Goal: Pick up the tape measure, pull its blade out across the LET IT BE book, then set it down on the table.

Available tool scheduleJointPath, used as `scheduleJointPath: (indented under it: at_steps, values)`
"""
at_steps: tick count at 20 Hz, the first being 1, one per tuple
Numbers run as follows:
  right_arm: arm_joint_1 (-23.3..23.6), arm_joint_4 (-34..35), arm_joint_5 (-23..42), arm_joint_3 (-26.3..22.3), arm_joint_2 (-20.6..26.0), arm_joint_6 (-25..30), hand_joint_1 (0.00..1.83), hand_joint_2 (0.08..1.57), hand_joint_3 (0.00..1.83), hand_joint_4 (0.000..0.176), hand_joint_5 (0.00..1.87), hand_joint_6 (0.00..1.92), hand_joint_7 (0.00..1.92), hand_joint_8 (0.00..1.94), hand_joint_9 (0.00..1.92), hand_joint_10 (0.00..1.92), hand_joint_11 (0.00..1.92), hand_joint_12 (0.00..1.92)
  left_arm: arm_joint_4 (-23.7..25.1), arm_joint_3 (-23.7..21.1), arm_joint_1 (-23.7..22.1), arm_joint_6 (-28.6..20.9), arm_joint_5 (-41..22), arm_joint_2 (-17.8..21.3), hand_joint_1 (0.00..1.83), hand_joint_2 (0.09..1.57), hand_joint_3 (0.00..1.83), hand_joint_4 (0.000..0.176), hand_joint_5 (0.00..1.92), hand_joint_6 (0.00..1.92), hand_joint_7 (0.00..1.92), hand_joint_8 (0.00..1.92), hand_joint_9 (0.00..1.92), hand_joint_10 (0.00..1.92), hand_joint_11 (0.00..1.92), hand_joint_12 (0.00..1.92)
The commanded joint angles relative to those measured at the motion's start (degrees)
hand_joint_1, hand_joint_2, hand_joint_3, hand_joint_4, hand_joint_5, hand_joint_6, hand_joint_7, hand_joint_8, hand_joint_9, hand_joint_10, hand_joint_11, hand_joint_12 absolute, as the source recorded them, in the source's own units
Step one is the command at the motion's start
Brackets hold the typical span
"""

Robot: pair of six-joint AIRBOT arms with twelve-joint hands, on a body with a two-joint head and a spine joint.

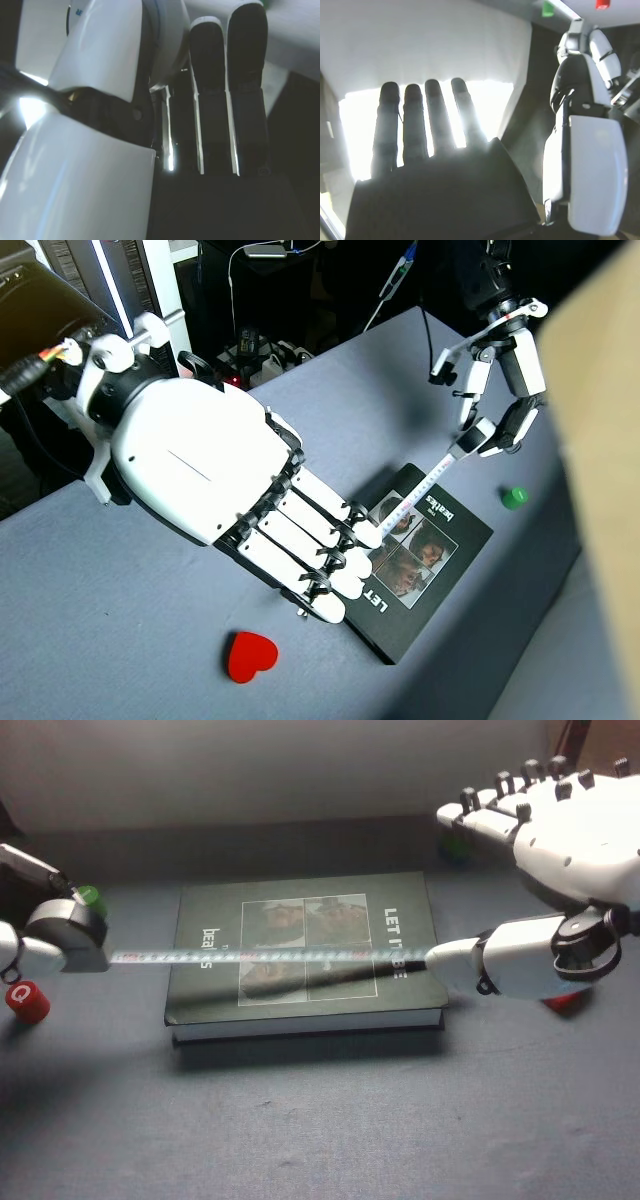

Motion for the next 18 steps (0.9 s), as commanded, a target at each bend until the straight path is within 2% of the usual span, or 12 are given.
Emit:
scheduleJointPath:
  at_steps: [1, 2, 3, 5, 11, 15, 18]
  values:
    - [0.4, -3.7, -0.3, -0.4, 0.3, 0.4, 0.16, 1.02, 0.01, 0.054, 0.00, 0.00, 0.02, 0.01, 0.00, 0.00, 0.10, 0.09, -0.1, 0.5, -0.1, -1.4, -7.7, -0.4, 1.37, 1.12, 0.00, 0.000, 0.93, 0.85, 0.97, 1.05, 0.88, 1.34, 0.89, 1.22]
    - [0.4, -3.7, -0.2, -0.5, 0.3, 0.8, 0.17, 1.02, 0.01, 0.054, 0.00, 0.00, 0.02, 0.00, 0.00, 0.00, 0.09, 0.09, 0.6, 1.3, 0.8, -2.5, -8.4, -0.7, 1.37, 1.13, 0.00, 0.000, 0.91, 0.85, 0.98, 1.04, 0.86, 1.35, 0.89, 1.23]
    - [0.4, -3.7, -0.2, -0.6, 0.3, 1.2, 0.17, 1.02, 0.00, 0.054, 0.01, 0.00, 0.03, 0.00, 0.00, 0.00, 0.02, 0.25, 0.8, 1.7, 1.4, -3.1, -8.9, -0.9, 1.37, 1.13, 0.00, 0.000, 0.90, 0.85, 0.99, 1.04, 0.86, 1.36, 0.89, 1.23]
    - [0.3, -3.7, -0.2, -0.8, 0.4, 2.0, 0.18, 1.02, 0.00, 0.053, 0.02, 0.00, 0.03, 0.00, 0.00, 0.00, 0.00, 0.33, 0.8, 2.3, 2.3, -3.8, -9.6, -1.2, 1.37, 1.13, 0.00, 0.000, 0.90, 0.84, 0.98, 1.05, 0.86, 1.36, 0.88, 1.23]
    - [-0.4, -3.8, 0.3, -1.4, 0.5, 2.3, 0.14, 1.03, 0.00, 0.054, 0.00, 0.00, 0.01, 0.00, 0.00, 0.00, 0.00, 0.33, 1.0, 3.7, 5.1, -6.0, -11.3, -2.0, 1.37, 1.13, 0.00, 0.000, 0.93, 0.84, 0.96, 1.05, 0.89, 1.34, 0.90, 1.21]
    - [-0.5, -4.3, 0.8, -1.8, 0.5, 2.2, 0.15, 1.03, 0.00, 0.054, 0.00, 0.00, 0.02, 0.00, 0.00, 0.00, 0.00, 0.40, 1.1, 4.2, 6.9, -7.6, -12.0, -2.4, 1.37, 1.13, 0.00, 0.000, 0.92, 0.82, 0.98, 1.03, 0.87, 1.37, 0.89, 1.21]
    - [-0.5, -4.3, 2.7, -1.9, 0.5, 0.2, 0.12, 1.05, 0.01, 0.054, 0.01, 0.00, 0.02, 0.00, 0.00, 0.00, 0.00, 0.39, 1.7, 4.5, 7.9, -8.2, -12.5, -2.6, 1.37, 1.13, 0.00, 0.000, 0.92, 0.82, 0.96, 1.04, 0.88, 1.36, 0.88, 1.21]
